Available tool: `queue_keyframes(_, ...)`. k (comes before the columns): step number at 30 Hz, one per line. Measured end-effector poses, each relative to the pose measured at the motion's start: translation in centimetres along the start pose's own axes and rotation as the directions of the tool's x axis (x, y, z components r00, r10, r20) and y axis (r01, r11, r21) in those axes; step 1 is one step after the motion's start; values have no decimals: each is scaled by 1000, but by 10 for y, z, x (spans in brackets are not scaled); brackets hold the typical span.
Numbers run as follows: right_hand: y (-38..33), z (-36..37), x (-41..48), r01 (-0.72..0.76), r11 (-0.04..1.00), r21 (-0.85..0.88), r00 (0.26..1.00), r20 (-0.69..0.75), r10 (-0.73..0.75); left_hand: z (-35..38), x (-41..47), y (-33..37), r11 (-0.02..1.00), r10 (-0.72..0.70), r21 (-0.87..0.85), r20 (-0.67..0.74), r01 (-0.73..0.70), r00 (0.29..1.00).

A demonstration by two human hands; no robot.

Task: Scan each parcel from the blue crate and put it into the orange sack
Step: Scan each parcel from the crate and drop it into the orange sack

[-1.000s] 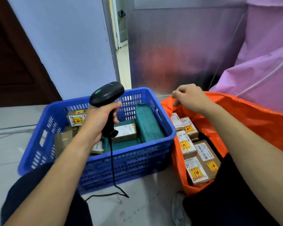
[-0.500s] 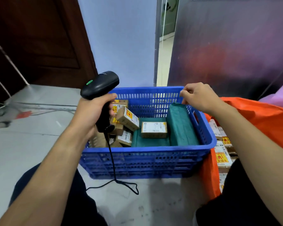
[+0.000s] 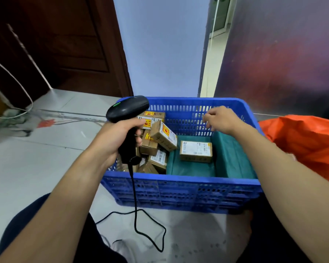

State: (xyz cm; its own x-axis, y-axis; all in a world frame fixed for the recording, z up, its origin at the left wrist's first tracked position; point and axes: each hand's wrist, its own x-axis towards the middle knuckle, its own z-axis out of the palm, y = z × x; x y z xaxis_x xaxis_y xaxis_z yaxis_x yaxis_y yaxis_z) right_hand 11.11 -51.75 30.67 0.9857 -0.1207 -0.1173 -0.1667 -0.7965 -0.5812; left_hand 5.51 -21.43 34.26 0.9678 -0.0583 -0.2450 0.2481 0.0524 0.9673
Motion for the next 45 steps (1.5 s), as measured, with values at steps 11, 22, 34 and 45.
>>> queue_keyframes(11,55,69,33,-81,893,-443,958,212,192,13,50,-4,996,-44,84,11,43,999)
queue_keyframes(22,79,97,55,-8,870,-493,943,287,171,34,86,-16,984,-146,113,78,136,986)
queue_keyframes(34,97,120,77,-14,878,-478,938,297,176,37,121,-26,973,-217,121,165,199,962)
queue_keyframes(45,98,134,82,0,822,-570,930,303,210,43,131,-33,964,-235,168,167,207,958)
